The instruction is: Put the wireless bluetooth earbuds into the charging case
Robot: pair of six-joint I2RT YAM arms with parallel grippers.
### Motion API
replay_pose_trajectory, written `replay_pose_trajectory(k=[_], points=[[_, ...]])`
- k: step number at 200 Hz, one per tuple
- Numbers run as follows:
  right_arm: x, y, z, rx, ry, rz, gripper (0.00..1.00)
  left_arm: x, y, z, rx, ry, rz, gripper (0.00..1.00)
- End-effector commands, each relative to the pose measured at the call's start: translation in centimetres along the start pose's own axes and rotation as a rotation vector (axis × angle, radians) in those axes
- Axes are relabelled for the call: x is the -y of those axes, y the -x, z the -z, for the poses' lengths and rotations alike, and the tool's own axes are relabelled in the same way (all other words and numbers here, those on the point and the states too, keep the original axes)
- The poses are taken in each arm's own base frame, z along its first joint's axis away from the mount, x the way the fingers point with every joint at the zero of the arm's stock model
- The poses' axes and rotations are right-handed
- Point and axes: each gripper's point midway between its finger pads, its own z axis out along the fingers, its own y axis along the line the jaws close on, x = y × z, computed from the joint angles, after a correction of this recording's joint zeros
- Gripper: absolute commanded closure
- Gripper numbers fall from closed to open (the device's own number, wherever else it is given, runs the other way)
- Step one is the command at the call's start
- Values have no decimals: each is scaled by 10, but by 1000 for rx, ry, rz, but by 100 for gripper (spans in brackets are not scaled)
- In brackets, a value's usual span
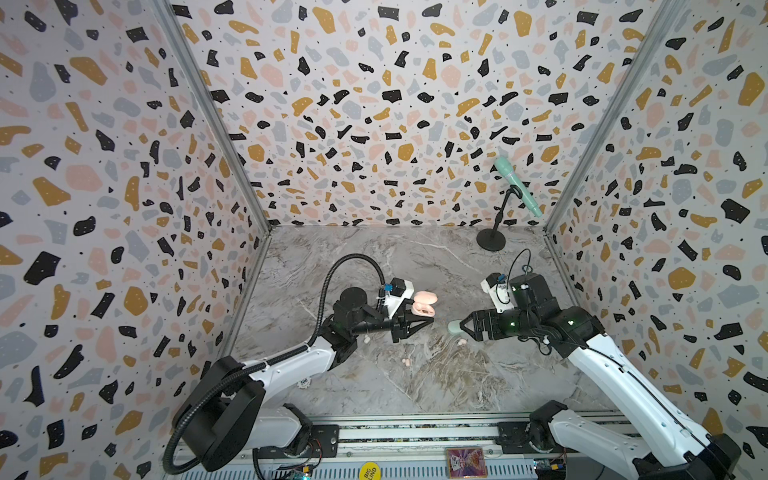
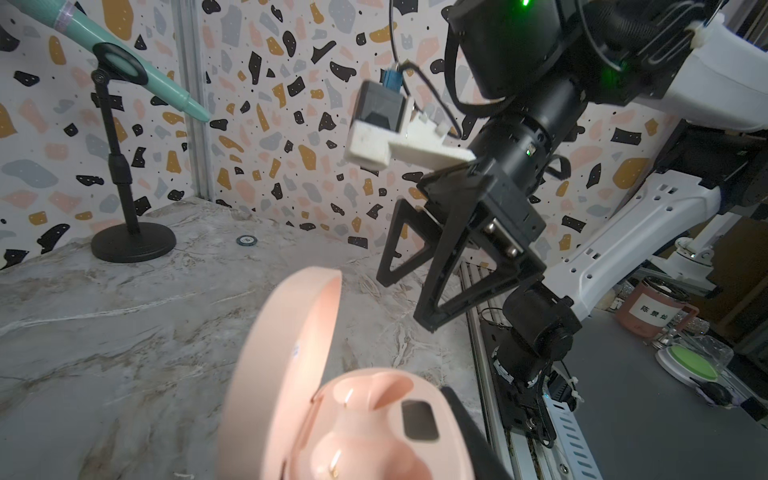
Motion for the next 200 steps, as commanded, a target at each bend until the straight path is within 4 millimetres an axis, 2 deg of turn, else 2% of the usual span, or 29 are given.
replay_pose_trajectory(k=[1,17,47,89,156,200], points=[[14,-4,-16,17,-35,-101,5,5,17,5,61,-9,-51,77],[22,-18,-36,-14,-30,-124,9,5,18,6,68,-7,-52,77],[30,-27,-65,-41,-18,-93,21,4,19,6,72,-5,-55,77],[41,-35,-93,-74,-29,-7,23,5,20,7,75,-5,-52,77],[49,-44,-121,-115,-16,38,21,3,18,7,72,-3,-48,77],[51,-47,-131,-132,-18,54,19,3,19,8,73,-1,-50,77]])
